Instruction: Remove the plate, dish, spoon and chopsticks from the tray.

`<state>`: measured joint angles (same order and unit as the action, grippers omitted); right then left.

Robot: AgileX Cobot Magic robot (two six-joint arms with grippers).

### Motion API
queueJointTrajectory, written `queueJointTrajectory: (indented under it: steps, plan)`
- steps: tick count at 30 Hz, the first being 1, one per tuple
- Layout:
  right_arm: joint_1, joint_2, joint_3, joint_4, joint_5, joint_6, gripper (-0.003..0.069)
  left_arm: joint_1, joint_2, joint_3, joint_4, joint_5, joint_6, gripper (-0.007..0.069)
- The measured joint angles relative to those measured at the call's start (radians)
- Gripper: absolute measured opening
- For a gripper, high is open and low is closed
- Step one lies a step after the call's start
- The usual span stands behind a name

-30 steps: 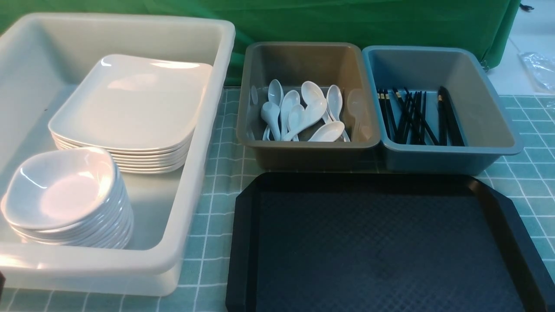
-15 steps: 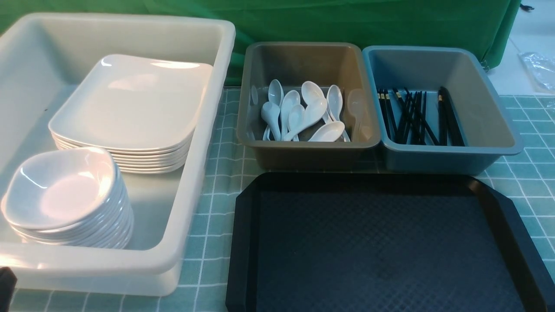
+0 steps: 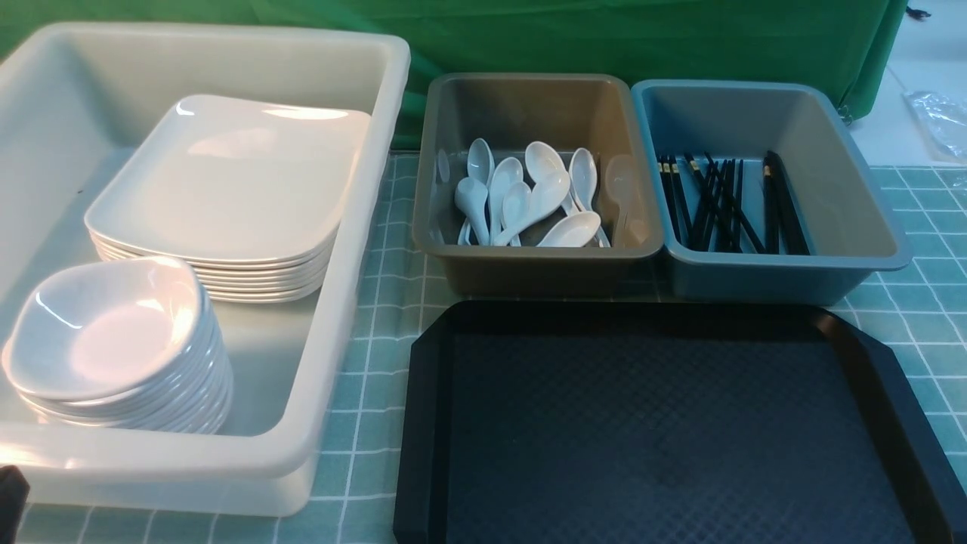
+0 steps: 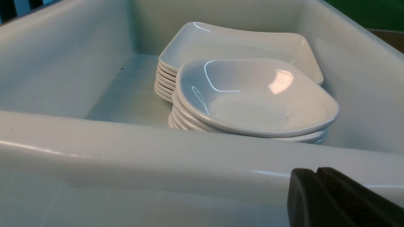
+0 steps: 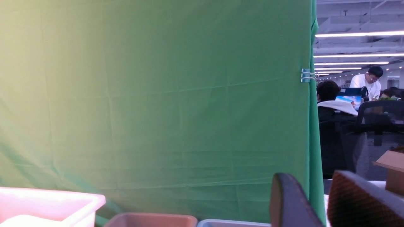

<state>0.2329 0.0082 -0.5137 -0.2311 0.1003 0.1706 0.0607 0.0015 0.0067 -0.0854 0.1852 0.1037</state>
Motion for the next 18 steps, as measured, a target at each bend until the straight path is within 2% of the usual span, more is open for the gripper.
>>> queueJointTrajectory:
  steps: [3,7,9,13,16,18]
  plan:
    - [-0.008,-0.008,0.018,0.0,0.004,-0.007,0.0239,0.0,0.0,0.0,0.003,-0.001,0.0,0.0017]
    - [-0.072,-0.011,0.076,0.0,0.006,-0.006,0.024,0.0,0.0,0.0,0.002,-0.001,0.0,0.0017]
    - [-0.137,-0.01,0.175,0.0,0.011,-0.006,0.024,0.0,0.0,0.0,0.002,-0.001,0.0,0.0017]
    - [-0.202,-0.008,0.348,0.0,0.011,-0.013,0.024,0.0,0.0,0.0,0.002,-0.001,0.0,0.0017]
    - [-0.226,-0.008,0.481,0.0,0.016,-0.027,0.024,0.0,0.0,0.0,0.002,-0.001,0.0,0.0017]
    - [-0.23,-0.008,0.514,0.0,0.075,-0.034,0.024,0.0,0.0,0.0,0.002,0.0,0.0,0.0017]
